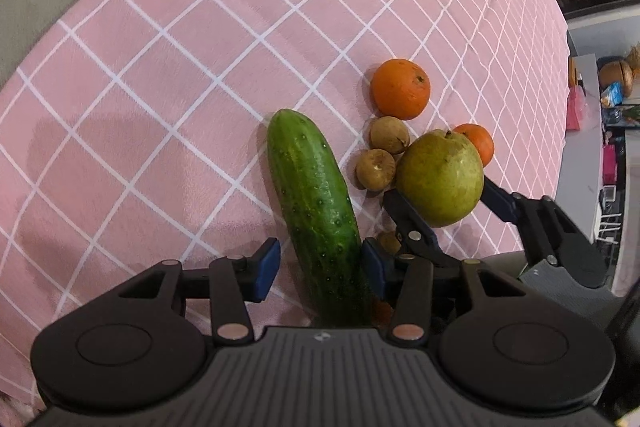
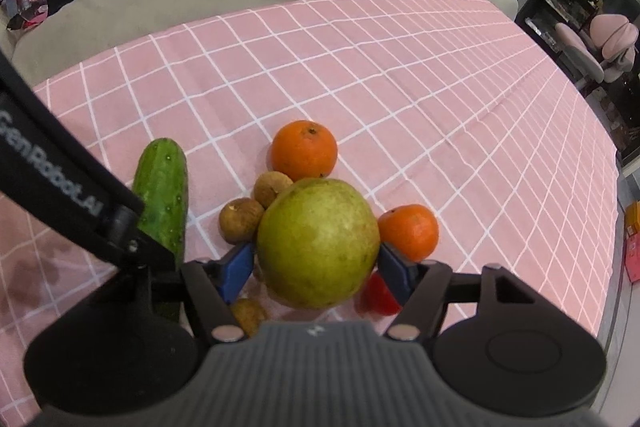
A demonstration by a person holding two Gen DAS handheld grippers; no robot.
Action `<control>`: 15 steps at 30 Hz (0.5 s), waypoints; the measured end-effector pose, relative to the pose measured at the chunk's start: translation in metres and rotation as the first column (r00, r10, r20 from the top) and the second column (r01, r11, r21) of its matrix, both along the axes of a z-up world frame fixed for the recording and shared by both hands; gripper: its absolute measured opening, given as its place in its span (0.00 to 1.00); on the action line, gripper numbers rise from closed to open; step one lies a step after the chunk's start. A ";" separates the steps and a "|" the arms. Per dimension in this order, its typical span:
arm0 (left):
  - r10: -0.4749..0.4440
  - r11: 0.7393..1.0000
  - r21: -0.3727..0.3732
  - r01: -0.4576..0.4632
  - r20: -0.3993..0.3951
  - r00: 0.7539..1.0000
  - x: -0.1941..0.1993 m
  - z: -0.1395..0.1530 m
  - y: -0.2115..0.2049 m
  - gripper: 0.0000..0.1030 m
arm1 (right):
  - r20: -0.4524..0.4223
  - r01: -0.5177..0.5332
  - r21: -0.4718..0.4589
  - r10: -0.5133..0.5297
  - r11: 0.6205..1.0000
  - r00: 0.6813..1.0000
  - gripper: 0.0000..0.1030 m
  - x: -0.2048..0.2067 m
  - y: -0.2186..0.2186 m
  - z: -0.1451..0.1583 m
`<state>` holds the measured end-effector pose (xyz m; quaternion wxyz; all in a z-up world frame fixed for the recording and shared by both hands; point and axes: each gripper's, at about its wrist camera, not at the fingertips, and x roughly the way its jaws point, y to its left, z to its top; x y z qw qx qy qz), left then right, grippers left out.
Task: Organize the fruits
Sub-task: 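Grasp the large green pear with the right tool, then carry the pear over the colander with the right tool and release it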
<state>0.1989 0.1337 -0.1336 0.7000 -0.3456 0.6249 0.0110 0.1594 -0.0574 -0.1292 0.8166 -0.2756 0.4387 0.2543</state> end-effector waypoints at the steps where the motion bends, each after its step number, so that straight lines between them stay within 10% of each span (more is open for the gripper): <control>1: 0.006 1.000 -0.004 -0.006 0.001 1.000 -0.001 -0.001 0.001 0.53 | -0.008 0.011 0.009 -0.011 1.000 1.000 0.62 0.002 -0.001 -0.002; 15: 0.024 1.000 -0.020 -0.024 -0.019 1.000 0.001 0.001 -0.001 0.54 | 0.018 0.083 0.109 -0.086 0.991 0.996 0.60 -0.009 -0.018 0.023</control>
